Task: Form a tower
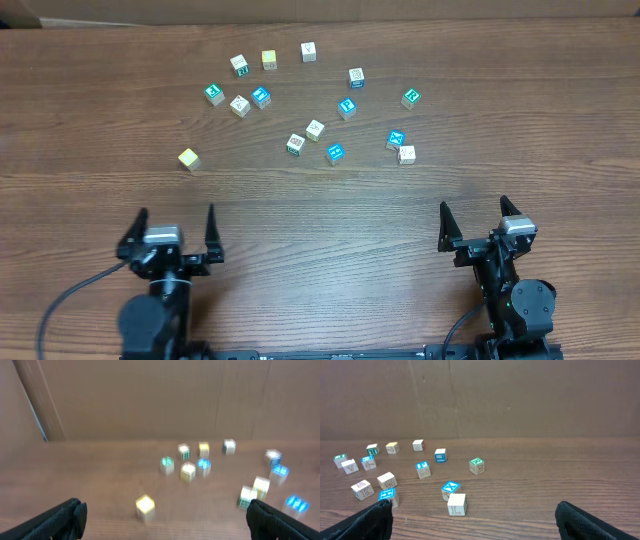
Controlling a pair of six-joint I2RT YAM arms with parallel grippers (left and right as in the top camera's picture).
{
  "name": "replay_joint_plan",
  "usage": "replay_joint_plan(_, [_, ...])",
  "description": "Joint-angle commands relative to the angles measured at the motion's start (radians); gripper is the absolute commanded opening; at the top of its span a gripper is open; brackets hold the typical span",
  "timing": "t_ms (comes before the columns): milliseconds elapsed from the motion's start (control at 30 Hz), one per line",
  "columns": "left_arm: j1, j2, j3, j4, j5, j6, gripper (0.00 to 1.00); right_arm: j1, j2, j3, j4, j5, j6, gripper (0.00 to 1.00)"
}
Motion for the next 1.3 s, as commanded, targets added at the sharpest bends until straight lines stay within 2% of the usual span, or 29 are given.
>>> replay_joint_plan(0, [0.007,0.123,0.227,-0.059,0.027,0.029,1.00,0.005,0.002,-0.010,0.006,0.000,0.003,1.00])
replay_joint_plan(200, [0.007,0.477,0.640,-0.269,0.153,0.029,1.00,0.005,0.002,-0.010,0.006,0.000,0.003,1.00])
replay_joint_plan(333, [0.007,0.718,0.904,-0.467,0.240,0.029,1.00,0.005,0.002,-0.010,0.006,0.000,0.003,1.00])
replay_joint_plan(500, [0.006,0.958,1.147,-0.663,0.303,0.029,1.00,0.005,0.002,-0.010,0.006,0.000,0.003,1.00])
replay_joint_plan(600, [0.006,1.052,1.199,-0.690,0.359,0.026,1.00,0.005,0.002,-0.010,0.006,0.000,0.003,1.00])
replay_joint_plan(833, [0.004,1.213,1.199,-0.684,0.434,0.026,1.00,0.005,0.002,-0.010,0.006,0.000,0.003,1.00])
replay_joint_plan(867, [0.004,1.234,1.199,-0.683,0.433,0.026,0.83,0.005,0.002,-0.010,0.006,0.000,0.003,1.00])
replay_joint_plan(900, [0.003,1.256,1.199,-0.683,0.437,0.021,0.57,0.005,0.002,-0.010,0.006,0.000,0.003,1.00])
replay_joint_plan(933, [0.003,1.283,1.199,-0.684,0.441,0.011,0.26,0.005,0.002,-0.010,0.006,0.000,0.003,1.00])
replay_joint_plan(967, [0.002,1.301,1.199,-0.687,0.439,0.004,0.13,0.005,0.002,-0.010,0.006,0.000,0.003,1.00])
replay_joint_plan(1000, [-0.002,1.335,1.199,-0.692,0.434,0.003,0.08,0.005,0.002,-0.010,0.006,0.000,0.003,1.00])
replay_joint_plan(1100, [-0.044,1.416,1.199,-0.676,0.375,-0.044,0.12,0.005,0.002,-0.010,0.006,0.000,0.003,1.00])
replay_joint_plan(1133, [-0.098,1.482,1.199,-0.654,0.336,-0.061,0.20,0.005,0.002,-0.010,0.006,0.000,0.003,1.00])
replay_joint_plan(1267, [-0.179,1.577,1.199,-0.607,0.279,-0.071,0.34,0.005,0.002,-0.010,0.006,0.000,0.003,1.00])
